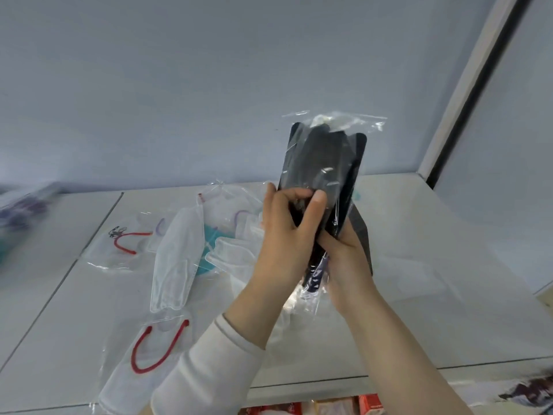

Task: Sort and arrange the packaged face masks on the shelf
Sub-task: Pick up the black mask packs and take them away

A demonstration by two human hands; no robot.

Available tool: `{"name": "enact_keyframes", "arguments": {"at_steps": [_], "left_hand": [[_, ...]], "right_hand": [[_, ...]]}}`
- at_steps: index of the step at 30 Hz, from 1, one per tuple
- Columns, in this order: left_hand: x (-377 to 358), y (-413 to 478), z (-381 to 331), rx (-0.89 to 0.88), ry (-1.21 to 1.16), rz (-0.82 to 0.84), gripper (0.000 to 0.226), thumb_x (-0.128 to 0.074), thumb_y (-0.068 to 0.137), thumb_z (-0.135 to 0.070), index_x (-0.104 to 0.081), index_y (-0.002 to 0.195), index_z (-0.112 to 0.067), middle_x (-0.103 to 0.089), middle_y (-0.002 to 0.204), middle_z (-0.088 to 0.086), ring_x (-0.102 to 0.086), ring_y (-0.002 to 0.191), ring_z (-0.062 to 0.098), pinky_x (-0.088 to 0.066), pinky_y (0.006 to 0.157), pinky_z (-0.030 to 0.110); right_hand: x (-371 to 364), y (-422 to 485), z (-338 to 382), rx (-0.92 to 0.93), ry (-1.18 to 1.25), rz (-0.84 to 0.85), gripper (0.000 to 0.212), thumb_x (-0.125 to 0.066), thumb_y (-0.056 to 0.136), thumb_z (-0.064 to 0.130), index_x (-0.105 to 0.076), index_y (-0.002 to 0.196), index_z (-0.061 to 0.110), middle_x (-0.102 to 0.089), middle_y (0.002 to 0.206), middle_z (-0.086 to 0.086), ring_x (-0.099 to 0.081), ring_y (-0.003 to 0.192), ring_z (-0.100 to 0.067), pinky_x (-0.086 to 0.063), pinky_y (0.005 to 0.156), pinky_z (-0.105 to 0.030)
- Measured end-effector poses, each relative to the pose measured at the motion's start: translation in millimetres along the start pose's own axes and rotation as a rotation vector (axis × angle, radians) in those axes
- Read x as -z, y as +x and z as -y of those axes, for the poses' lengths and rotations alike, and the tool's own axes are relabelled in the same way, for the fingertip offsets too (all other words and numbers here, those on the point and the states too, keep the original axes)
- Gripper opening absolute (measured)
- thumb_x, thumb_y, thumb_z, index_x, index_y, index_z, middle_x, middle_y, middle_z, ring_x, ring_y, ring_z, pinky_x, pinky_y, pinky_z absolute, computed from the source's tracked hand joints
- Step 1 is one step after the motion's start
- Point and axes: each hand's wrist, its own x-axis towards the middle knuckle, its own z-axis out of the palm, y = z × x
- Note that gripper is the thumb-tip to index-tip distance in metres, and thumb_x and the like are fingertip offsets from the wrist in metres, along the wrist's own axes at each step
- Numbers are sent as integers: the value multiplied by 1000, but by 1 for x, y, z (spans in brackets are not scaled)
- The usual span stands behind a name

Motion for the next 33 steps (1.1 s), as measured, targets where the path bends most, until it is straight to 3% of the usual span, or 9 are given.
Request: {"name": "enact_keyframes", "arguments": {"at_steps": [3, 8, 11, 13, 17, 21, 24, 29, 33], "left_hand": [[6, 8, 10, 41, 53, 25, 16, -51, 93, -37, -58, 104, -27, -51, 110, -15, -34, 136, 18, -30, 112, 36], [28, 25, 17, 233, 103, 35, 54, -62, 89, -21, -38, 136, -15, -53, 120, -2, -56, 100, 14, -48, 81, 21], [33, 28, 23, 453, -141, 145, 31, -57, 92, -18, -55, 121, -7, -65, 114, 14, -62, 101, 24, -52, 91, 37], [36, 28, 31, 507, -271, 118, 18, -54, 93, -13, -59, 109, -6, -68, 99, 11, -63, 97, 25, -50, 94, 42], [49, 31, 44, 496, -424, -19, 20, -54, 93, -9, -60, 109, 1, -69, 99, 13, -67, 89, 22, -57, 80, 30], [62, 35, 51, 500, -347, -213, 26, -57, 91, -10, -55, 114, 2, -65, 106, 16, -64, 95, 25, -55, 83, 35], [65, 36, 55, 522, -276, -254, 33, -60, 90, -15, -51, 118, 2, -63, 113, 16, -62, 101, 28, -50, 88, 37], [58, 30, 53, 485, -155, -259, 39, -61, 89, -24, -49, 120, -4, -61, 113, 12, -60, 103, 28, -48, 94, 43], [33, 18, 37, 365, -160, -249, 20, -58, 91, -16, -49, 106, -7, -61, 95, 5, -61, 83, 16, -52, 76, 30]], "right_hand": [[5, 3, 4, -121, 108, -27, 27, -49, 89, -1, -65, 102, 17, -73, 82, 4, -70, 79, -9, -53, 62, -19], [20, 10, 8, -247, 74, 6, 24, -51, 89, 3, -68, 100, 16, -73, 83, -1, -69, 84, -20, -53, 73, -29], [13, 14, 5, -357, -8, 88, 30, -47, 95, 30, -64, 113, 14, -71, 98, -2, -65, 99, -21, -50, 86, -32], [10, 21, 3, -350, -245, 63, 53, -34, 94, 55, -54, 128, 18, -59, 124, 1, -51, 122, -18, -36, 104, -35], [48, 52, -2, 21, -1203, -207, 59, -27, 87, 65, -57, 84, 14, -53, 99, -11, -48, 105, -30, -33, 85, -34], [88, 63, -16, -244, -1646, -277, 70, -53, 80, 64, -51, 118, 6, -38, 127, -14, -32, 119, -32, -32, 96, -34], [87, 66, -19, -83, -1539, -355, 54, -62, 81, 53, -55, 110, 8, -53, 115, -11, -43, 110, -29, -32, 87, -32], [73, 46, 26, 201, -941, -429, 16, -61, 88, 16, -50, 98, 10, -54, 85, 8, -52, 71, -11, -33, 56, -11], [31, 12, 35, 347, -973, -198, 15, -62, 87, 24, -61, 99, 16, -57, 89, 18, -52, 73, -1, -38, 67, -8]]}}
